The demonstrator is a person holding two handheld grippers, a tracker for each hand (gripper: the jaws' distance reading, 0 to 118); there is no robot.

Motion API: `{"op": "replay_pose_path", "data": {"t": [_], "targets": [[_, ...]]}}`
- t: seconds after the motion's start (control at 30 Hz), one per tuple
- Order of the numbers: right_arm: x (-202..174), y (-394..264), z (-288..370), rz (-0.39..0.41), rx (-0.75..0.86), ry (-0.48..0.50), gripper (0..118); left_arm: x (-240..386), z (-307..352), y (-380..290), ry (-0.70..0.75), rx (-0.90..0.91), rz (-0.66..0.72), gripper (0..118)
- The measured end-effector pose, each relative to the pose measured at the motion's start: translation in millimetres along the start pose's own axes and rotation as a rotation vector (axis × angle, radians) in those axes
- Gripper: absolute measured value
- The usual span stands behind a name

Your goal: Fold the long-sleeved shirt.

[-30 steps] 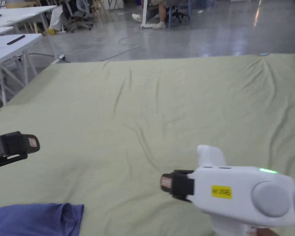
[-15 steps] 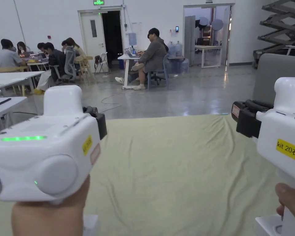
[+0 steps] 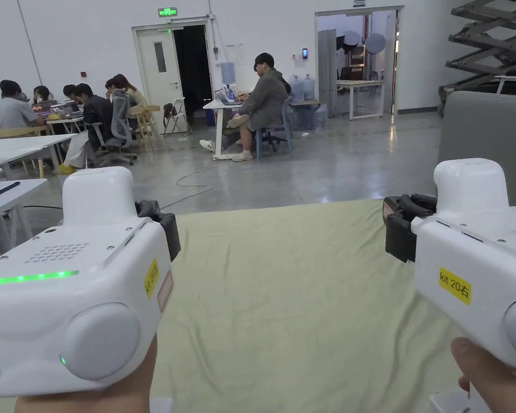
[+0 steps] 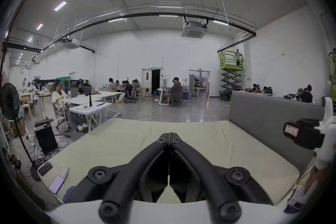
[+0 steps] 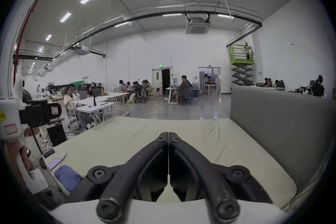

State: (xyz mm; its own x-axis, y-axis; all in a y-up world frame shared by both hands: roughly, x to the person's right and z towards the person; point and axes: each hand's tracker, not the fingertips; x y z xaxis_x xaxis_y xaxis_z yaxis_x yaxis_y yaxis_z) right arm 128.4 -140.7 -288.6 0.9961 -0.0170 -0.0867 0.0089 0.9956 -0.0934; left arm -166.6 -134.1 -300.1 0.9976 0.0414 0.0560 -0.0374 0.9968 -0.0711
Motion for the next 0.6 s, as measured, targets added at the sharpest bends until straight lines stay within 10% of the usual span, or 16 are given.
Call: {"op": "replay_pose_path", "data": {"t": [0.5, 0.57, 0.6], "targets": [[-13.3, 1.9, -2.4, 0.016, 0.001, 0.017, 2, 1.6, -2.9, -6.6, -0.011, -0.022, -0.006, 2], [-11.4, 3.0, -5.7, 0.016, 0.009, 0.023, 49, 1.4, 0.2, -6.7, -0.026, 0.024, -0.001, 74], [-11.5, 3.1, -9.3, -0.007, 0.004, 0.016, 105, 1.7, -1.0, -5.8, -0.023, 0.009, 0.0, 118]]}}
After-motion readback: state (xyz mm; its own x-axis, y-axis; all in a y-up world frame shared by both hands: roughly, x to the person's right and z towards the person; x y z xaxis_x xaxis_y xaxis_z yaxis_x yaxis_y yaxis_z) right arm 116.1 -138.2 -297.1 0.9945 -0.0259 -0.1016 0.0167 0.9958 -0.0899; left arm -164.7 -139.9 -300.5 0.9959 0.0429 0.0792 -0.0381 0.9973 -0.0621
